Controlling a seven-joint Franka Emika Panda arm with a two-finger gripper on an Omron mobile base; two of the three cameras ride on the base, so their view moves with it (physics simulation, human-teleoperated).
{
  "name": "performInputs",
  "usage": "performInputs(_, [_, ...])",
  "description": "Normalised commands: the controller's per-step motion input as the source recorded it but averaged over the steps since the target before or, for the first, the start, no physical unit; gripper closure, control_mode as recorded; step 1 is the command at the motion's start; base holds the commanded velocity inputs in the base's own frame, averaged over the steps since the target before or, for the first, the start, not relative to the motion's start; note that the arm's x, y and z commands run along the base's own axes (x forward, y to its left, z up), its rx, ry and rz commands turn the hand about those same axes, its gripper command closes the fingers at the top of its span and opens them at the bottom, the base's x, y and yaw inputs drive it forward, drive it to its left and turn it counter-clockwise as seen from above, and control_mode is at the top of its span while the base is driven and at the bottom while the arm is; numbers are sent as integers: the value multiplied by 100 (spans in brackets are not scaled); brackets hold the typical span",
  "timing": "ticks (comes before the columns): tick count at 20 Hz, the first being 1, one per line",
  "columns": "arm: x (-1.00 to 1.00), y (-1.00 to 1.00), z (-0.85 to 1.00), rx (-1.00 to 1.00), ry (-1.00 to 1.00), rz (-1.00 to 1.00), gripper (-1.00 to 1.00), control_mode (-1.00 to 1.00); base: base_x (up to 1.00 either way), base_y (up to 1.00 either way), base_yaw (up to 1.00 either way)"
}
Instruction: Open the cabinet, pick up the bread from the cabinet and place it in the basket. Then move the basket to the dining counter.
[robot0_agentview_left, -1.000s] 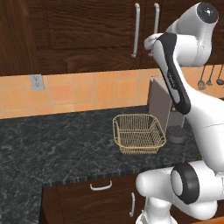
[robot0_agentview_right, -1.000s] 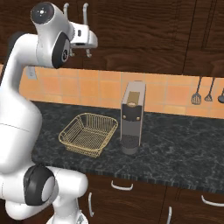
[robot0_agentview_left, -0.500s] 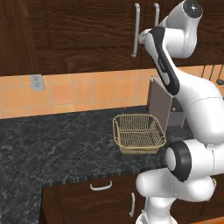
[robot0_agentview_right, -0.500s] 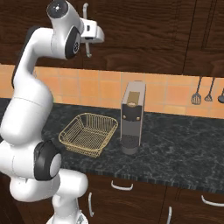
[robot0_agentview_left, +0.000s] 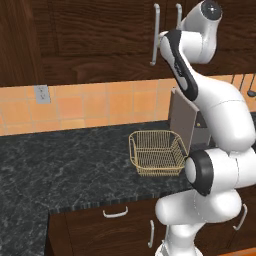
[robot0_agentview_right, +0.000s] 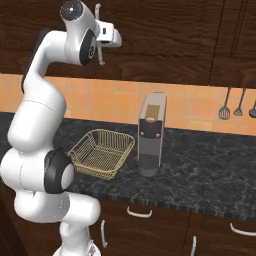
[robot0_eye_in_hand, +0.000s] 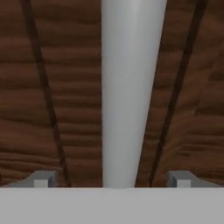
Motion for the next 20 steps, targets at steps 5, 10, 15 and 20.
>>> performInputs(5, [66, 4, -82, 0, -27, -2, 100, -100, 0, 0, 0])
performInputs(10, [87, -58, -35, 0, 7, -1, 100, -100, 0, 0, 0])
performInputs(15, [-5, -100, -18, 1, 2, -3, 100, -100, 0, 0, 0])
performInputs(20, [-67, -100, -15, 5, -1, 0, 100, -100, 0, 0, 0])
